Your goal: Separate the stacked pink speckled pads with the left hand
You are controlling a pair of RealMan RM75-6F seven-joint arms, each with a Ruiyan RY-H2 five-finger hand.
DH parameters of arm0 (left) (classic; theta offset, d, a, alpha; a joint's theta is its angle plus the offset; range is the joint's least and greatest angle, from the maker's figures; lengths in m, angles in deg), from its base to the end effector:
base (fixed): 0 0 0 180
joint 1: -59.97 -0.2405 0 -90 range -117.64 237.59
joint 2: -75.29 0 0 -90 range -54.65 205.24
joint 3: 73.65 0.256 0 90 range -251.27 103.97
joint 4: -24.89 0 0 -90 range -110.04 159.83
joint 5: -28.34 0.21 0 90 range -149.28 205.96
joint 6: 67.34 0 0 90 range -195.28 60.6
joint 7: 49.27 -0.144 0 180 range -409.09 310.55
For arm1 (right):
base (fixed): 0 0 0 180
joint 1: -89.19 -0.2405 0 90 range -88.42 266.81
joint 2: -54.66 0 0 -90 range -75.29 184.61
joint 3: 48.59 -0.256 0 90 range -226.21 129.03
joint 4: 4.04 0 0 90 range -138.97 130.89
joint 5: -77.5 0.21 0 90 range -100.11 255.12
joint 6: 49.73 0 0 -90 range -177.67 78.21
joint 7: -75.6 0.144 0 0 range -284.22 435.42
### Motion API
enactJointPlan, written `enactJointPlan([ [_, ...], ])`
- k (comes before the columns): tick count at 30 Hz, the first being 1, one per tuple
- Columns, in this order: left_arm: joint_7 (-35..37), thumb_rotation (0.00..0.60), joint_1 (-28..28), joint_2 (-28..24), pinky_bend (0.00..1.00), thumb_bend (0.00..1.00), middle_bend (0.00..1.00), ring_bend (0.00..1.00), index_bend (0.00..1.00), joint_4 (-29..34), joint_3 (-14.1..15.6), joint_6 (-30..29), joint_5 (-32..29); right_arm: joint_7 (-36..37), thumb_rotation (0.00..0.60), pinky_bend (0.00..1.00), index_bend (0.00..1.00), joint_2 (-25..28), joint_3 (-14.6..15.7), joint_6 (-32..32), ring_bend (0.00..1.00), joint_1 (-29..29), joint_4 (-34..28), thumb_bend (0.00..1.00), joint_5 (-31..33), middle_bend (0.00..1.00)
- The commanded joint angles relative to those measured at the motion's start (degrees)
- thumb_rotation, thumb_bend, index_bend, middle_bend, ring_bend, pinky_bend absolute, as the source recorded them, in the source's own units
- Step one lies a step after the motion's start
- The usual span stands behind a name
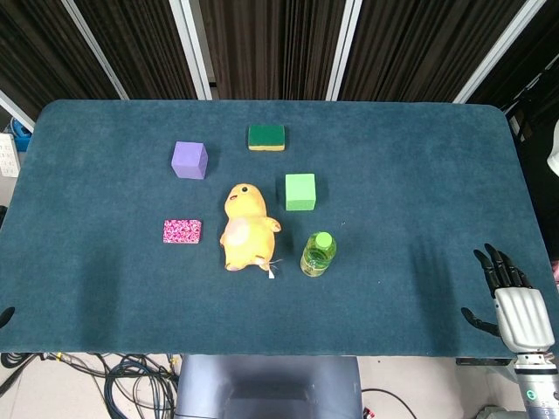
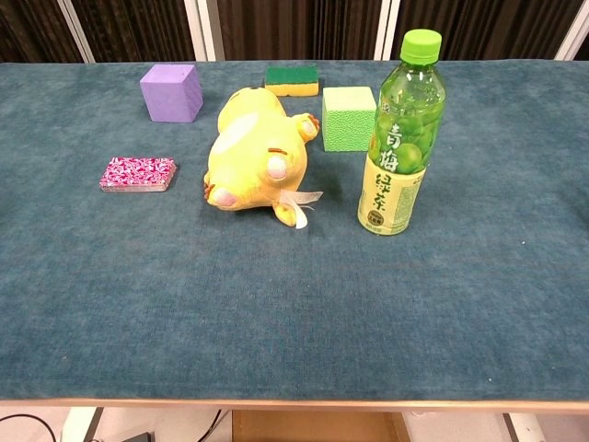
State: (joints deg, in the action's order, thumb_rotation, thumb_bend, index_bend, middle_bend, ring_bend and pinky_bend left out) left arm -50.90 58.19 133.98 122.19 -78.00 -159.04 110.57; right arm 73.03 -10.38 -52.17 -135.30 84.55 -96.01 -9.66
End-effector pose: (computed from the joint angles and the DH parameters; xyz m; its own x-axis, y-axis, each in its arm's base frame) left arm -0.3190 0.1480 0.2033 0.4364 -0.0874 0.8955 0.8938 0.1560 -0.4204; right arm -0.3073 -0.1824 0.1563 0.4280 0.0178 0.9036 -0.9032 -0.0266 0.4283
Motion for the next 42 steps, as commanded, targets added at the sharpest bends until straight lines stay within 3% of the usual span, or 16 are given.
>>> enactJointPlan([
  [1,-0.2,0.6,0.1,0.1,0.05,0.16,0.18,0.05,0.23,0.0,-0.1,0.2,-0.2,0.0,0.6,0.21,0.0,0.0,0.0,0.1,0.05,0.0,-0.1,0.18,0.1,0.0],
  [7,0.5,0.6,2.1,-0.3,0.06,0.14,0.18,0.05,0.23,1.0,-0.8,3.4,-0.9,0.3,0.6,0.21,0.0,-0.1,-0.1,0.9,0.05,-0.3,0.0,0.18,0.7,0.0],
  [13,-0.1,0.6,10.6,-5.6,0.06,0.13,0.18,0.05,0.23,7.3,-4.7,14.6,-3.1,0.9,0.6,0.21,0.0,-0.2,-0.1,2.3,0.05,-0.9,0.5,0.18,1.1,0.0],
  [17,-5.2,0.6,19.0,-7.4,0.06,0.13,0.17,0.05,0.24,9.7,-9.1,25.6,-12.0,1.4,0.6,0.21,0.0,-0.3,-0.3,2.6,0.05,-1.1,0.9,0.18,1.5,0.0],
  [22,-12.0,0.6,28.1,-4.8,0.06,0.13,0.17,0.05,0.25,9.3,-12.1,35.2,-24.2,1.7,0.6,0.21,0.0,-0.3,-0.2,2.9,0.05,-1.2,1.1,0.18,1.4,0.0],
  [30,-20.6,0.6,40.5,2.6,0.05,0.13,0.17,0.05,0.26,4.1,-11.7,44.3,-39.9,1.9,0.6,0.21,0.0,-0.4,-0.1,4.2,0.05,-1.6,1.5,0.18,2.2,0.0],
  [42,-26.7,0.6,49.2,10.0,0.05,0.13,0.16,0.05,0.3,1.7,-8.0,44.2,-50.4,2.1,0.6,0.21,0.0,-0.4,-0.1,4.8,0.05,-1.7,1.6,0.18,2.9,0.0],
])
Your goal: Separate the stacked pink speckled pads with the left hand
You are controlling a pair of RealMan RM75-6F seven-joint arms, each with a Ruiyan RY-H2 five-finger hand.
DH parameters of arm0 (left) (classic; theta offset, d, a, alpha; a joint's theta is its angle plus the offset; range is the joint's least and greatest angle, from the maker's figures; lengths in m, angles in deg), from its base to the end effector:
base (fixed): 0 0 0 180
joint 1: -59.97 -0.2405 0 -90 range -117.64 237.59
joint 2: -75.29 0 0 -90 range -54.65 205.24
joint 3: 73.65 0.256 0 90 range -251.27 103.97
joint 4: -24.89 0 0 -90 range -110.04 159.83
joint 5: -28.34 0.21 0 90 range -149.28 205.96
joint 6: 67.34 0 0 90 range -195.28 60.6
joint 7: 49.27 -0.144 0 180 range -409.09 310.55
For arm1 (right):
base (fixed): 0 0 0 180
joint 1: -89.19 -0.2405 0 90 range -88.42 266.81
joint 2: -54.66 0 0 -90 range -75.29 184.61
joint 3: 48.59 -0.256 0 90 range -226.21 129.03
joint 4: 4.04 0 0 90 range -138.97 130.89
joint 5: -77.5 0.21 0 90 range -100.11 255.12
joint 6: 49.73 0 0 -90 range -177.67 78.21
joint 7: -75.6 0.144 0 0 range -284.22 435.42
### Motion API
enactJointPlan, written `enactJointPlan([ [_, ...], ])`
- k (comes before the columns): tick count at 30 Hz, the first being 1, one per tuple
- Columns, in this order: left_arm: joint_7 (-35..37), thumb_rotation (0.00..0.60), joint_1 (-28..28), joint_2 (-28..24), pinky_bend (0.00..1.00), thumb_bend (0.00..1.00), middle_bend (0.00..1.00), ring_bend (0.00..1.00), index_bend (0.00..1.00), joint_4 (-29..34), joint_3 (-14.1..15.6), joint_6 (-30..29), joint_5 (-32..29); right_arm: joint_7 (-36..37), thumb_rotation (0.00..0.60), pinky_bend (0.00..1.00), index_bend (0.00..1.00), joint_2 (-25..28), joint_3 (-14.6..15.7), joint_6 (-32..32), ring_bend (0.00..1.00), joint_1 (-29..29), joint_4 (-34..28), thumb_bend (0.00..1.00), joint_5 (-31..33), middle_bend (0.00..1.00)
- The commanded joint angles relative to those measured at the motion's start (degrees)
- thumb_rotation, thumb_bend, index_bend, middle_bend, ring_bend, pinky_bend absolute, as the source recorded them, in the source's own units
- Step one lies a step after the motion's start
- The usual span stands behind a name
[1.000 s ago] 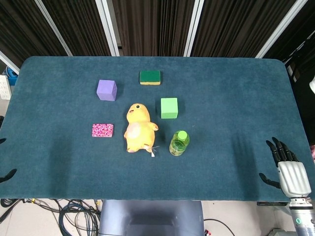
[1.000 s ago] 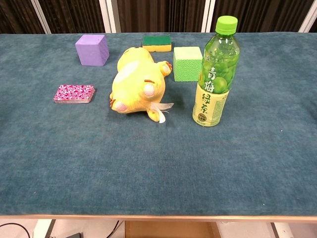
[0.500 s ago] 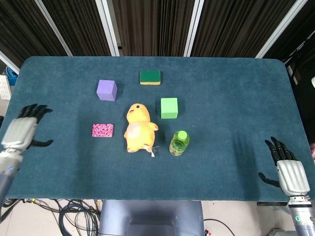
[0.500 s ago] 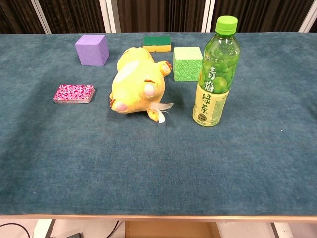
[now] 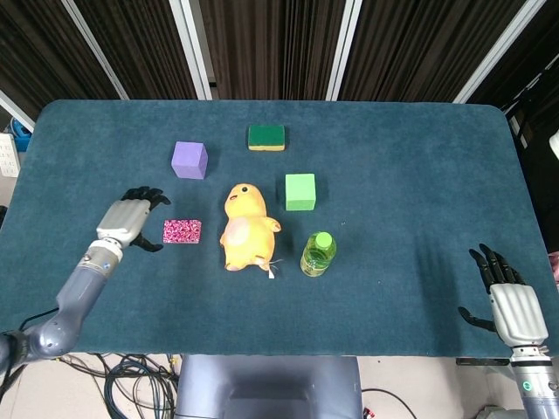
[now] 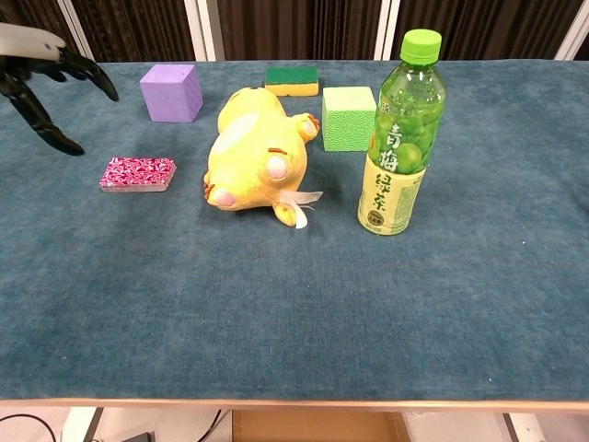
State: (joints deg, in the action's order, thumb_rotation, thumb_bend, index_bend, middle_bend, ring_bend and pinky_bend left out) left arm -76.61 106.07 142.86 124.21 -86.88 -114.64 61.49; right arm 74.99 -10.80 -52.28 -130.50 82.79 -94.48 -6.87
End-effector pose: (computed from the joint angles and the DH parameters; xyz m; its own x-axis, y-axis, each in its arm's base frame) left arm -0.1735 0.3665 0.0787 0.3720 0.4167 0.8295 0.9245 -0.0856 -0.3715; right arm -0.3173 -0.1927 0.1485 0.4101 -0.0514 0.9106 -0.9119 -0.0053 0.4103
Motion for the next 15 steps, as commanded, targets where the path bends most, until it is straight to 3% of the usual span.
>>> enactJointPlan([
  [1,-1.2,0.6,1.7,1.4,0.05,0.13,0.16,0.05,0.3,-0.4,1.1,-0.3,-1.7,0.3,0.6,0.21,0.0,0.1,0.0,-0.1,0.05,0.0,0.0,0.18,0.1,0.0],
  [15,-3.3,0.6,6.5,7.9,0.05,0.13,0.16,0.05,0.33,-7.1,3.5,-1.1,-7.6,1.8,0.6,0.21,0.0,0.4,-0.2,-0.2,0.05,0.2,0.7,0.18,0.4,0.0],
])
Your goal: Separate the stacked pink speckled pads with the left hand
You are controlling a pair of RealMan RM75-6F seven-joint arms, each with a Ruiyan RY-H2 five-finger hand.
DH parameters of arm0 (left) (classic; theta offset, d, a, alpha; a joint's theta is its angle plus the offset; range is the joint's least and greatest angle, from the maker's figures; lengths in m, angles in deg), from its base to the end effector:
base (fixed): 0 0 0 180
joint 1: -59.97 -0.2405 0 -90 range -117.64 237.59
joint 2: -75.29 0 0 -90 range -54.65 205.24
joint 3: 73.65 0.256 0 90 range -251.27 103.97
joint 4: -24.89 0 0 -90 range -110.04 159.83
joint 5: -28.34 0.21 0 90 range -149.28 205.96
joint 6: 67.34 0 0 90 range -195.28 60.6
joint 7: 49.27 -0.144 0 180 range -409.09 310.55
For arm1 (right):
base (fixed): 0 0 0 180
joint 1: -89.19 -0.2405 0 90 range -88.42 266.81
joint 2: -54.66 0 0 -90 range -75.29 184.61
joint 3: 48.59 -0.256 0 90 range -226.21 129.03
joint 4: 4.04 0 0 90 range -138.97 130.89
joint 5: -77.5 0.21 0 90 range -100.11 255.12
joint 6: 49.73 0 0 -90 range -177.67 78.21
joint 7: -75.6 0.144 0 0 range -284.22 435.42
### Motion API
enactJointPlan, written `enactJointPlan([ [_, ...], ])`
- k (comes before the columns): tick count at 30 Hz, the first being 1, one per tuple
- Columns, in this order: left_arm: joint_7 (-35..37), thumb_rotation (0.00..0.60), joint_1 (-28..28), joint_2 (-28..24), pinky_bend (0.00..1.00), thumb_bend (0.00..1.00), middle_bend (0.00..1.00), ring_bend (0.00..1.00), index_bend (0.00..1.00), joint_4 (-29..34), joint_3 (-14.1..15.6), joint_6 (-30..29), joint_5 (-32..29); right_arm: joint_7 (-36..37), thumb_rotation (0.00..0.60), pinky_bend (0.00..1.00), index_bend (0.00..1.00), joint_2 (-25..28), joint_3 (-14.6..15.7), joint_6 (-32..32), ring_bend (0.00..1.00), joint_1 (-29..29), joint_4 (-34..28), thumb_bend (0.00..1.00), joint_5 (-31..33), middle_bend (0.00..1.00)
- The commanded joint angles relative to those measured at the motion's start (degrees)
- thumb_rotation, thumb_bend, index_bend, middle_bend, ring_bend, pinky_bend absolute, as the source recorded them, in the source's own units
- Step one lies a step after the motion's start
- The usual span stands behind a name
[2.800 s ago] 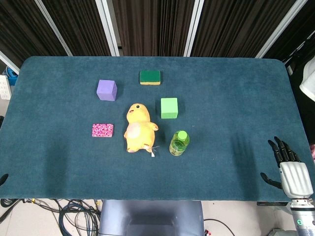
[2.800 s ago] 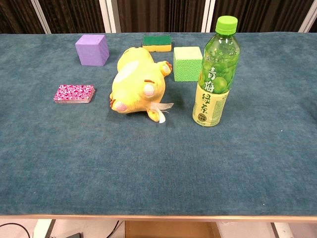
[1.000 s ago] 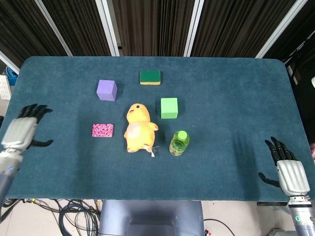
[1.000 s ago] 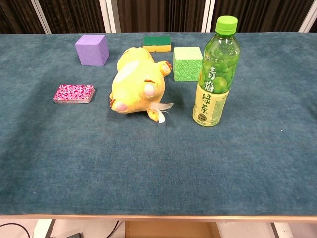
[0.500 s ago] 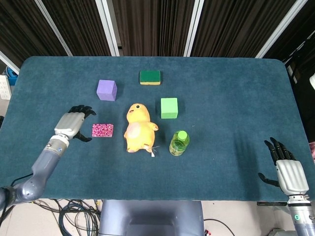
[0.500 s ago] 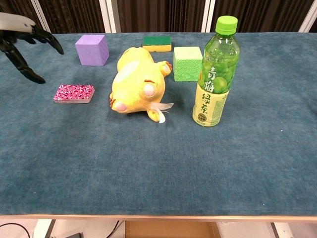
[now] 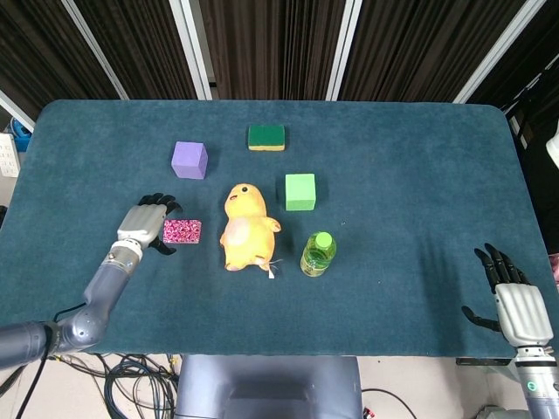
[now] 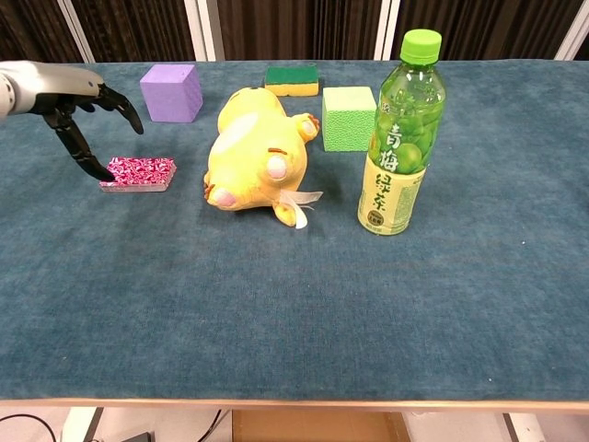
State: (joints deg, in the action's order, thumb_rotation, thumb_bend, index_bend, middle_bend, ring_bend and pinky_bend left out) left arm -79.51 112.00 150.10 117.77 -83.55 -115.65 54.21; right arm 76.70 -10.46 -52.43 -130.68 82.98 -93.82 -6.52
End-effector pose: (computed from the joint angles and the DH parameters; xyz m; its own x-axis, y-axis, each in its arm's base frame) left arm -0.1697 0.3793 0.0417 0.3852 0.4575 0.8014 0.9132 -0.0640 -0.4024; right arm -0.3212 -0.1926 0.1529 0.3974 -0.0452 0.9166 -0.9173 0.0067 0.3980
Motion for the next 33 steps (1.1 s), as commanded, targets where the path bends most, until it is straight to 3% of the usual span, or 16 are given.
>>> enactJointPlan([
  [1,-0.6,0.6,0.8,1.0,0.05,0.13,0.16,0.05,0.33,-1.1,0.3,-0.4,-0.4,0.1,0.6,0.21,0.0,0.0,-0.1,0.0,0.05,0.0,0.0,0.18,0.1,0.0],
  [16,-2.7,0.6,3.5,6.2,0.04,0.16,0.17,0.05,0.36,-7.1,2.1,-1.5,-3.1,0.7,0.6,0.21,0.0,0.2,-0.2,-0.1,0.05,0.2,0.1,0.18,0.5,0.0],
  [33,-3.1,0.6,4.6,8.0,0.04,0.16,0.17,0.05,0.39,-10.2,2.7,-0.4,-4.8,0.6,0.6,0.21,0.0,0.0,-0.3,0.2,0.05,0.0,0.2,0.18,0.9,0.0],
])
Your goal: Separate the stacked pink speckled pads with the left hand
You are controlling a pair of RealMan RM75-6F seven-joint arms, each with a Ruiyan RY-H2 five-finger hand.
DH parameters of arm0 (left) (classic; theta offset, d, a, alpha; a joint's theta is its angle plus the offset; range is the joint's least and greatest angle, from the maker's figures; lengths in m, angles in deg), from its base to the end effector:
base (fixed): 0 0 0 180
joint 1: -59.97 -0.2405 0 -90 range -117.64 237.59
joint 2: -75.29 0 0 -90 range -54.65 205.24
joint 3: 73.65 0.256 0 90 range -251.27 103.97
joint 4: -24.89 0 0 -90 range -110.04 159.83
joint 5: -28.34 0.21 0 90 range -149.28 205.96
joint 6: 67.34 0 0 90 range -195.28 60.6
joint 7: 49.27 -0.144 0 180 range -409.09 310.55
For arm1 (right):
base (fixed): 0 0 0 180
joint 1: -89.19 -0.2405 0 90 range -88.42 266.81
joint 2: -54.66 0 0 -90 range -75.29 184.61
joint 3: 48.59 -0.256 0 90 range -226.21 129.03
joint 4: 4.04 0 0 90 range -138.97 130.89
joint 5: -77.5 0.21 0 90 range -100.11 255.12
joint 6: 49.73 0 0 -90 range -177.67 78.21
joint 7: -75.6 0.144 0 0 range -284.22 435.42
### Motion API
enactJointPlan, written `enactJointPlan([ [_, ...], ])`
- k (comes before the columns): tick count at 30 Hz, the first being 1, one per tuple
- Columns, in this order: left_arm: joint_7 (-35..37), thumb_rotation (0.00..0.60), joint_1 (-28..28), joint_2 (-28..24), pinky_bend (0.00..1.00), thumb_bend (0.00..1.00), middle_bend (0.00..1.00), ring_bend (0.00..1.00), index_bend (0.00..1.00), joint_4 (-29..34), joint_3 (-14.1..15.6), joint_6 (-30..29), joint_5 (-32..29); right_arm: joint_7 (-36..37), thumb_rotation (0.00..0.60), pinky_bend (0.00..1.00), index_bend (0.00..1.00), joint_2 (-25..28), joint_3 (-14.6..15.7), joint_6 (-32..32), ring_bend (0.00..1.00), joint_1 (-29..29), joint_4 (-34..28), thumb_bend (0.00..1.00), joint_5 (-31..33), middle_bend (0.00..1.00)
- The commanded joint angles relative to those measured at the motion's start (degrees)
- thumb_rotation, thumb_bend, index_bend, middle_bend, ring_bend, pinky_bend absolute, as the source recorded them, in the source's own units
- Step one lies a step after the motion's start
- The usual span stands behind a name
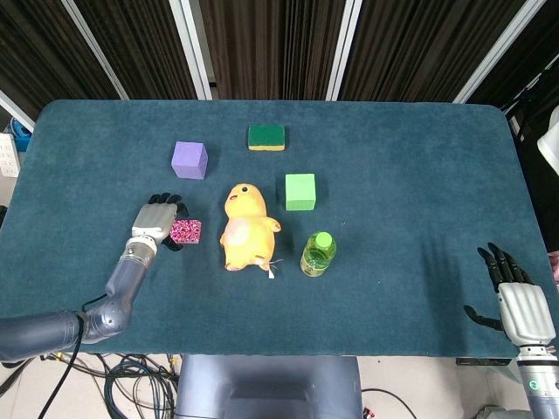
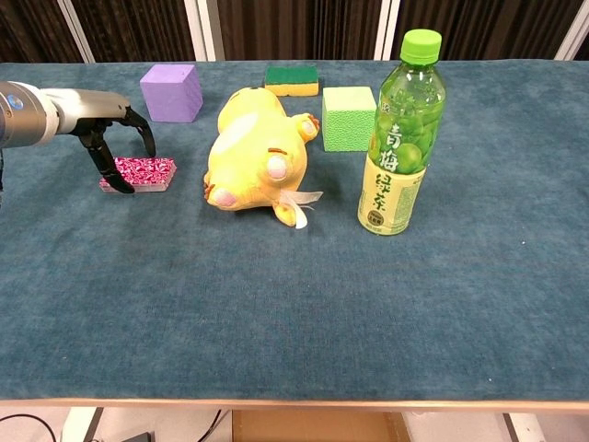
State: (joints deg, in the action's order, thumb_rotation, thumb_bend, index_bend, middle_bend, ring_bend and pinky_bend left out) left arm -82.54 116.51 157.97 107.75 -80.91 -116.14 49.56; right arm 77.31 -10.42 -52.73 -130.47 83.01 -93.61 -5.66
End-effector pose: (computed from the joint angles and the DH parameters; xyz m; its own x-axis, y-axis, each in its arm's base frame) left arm -0.1724 0.3978 0.0104 0.4427 0.4568 0.7716 0.8790 -0.0509 -0.4742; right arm -0.3238 -0.1935 0.1547 0.3888 -0.0429 0.9203 -0.9205 0.0229 0.3900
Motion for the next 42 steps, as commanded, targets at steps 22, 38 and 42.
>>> enactJointPlan([
  [22,-0.3,0.6,0.9,0.5,0.04,0.19,0.17,0.05,0.43,-1.3,0.4,0.8,-2.0,-0.4,0.6,0.21,0.0,-0.1,-0.1,0.2,0.05,0.0,-0.1,0.18,0.5,0.0],
  [38,-0.6,0.6,1.3,0.5,0.04,0.22,0.18,0.05,0.46,-0.8,0.5,0.2,-2.2,-0.4,0.6,0.21,0.0,-0.1,-0.1,0.5,0.05,-0.1,-0.3,0.18,0.6,0.0],
  [42,-0.5,0.6,1.4,0.4,0.04,0.23,0.18,0.05,0.47,-0.7,0.3,0.0,-2.4,-0.4,0.6,0.21,0.0,-0.1,-0.1,0.5,0.05,-0.1,-0.3,0.18,0.7,0.0],
])
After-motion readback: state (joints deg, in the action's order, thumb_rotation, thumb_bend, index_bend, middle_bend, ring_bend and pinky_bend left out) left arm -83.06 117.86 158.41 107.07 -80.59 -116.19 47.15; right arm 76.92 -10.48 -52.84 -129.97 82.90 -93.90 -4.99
